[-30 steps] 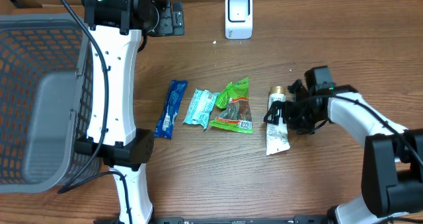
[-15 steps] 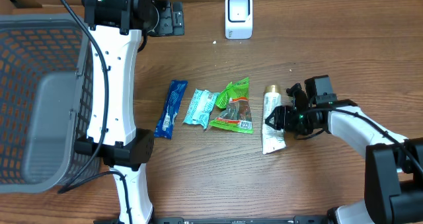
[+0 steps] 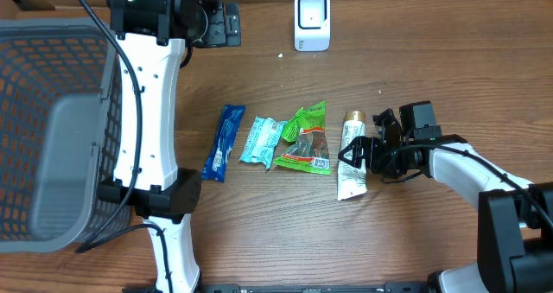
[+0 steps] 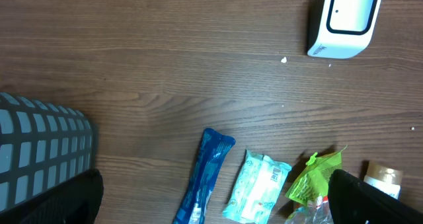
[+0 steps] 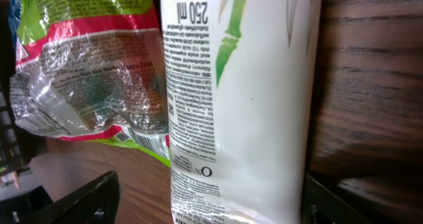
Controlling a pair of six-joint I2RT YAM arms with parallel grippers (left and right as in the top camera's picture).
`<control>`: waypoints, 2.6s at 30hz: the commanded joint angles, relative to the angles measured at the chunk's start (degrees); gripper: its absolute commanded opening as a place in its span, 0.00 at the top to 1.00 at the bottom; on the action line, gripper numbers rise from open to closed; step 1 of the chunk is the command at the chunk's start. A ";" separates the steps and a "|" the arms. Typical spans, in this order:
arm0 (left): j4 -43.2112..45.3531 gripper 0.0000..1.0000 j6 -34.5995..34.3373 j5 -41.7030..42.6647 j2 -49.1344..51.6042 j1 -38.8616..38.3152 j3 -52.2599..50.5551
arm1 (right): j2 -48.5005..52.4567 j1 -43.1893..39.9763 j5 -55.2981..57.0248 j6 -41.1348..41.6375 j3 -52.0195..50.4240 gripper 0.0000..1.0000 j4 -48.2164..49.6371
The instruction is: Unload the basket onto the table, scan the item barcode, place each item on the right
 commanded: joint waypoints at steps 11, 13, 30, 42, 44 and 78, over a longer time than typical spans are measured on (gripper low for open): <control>-0.11 0.00 0.02 -0.72 0.42 0.57 0.39 | 2.69 8.07 18.88 9.66 -2.62 0.16 -1.01; -0.11 0.01 0.02 -0.72 0.42 0.57 0.39 | 2.69 9.40 21.75 11.30 -2.62 0.17 -1.51; -0.11 0.00 0.02 -0.72 0.42 0.57 0.39 | 2.69 10.34 23.50 13.88 -3.34 0.69 -4.31; -0.11 0.00 0.02 -0.70 0.42 0.57 0.39 | 2.58 1.75 11.78 0.42 2.25 0.67 -7.04; -0.11 0.00 0.02 -0.72 0.42 0.57 0.39 | 2.58 0.07 12.11 -0.42 2.27 0.65 -4.76; -0.11 0.00 0.02 -0.72 0.42 0.57 0.39 | 4.39 -2.71 6.16 -1.22 -3.76 0.14 5.92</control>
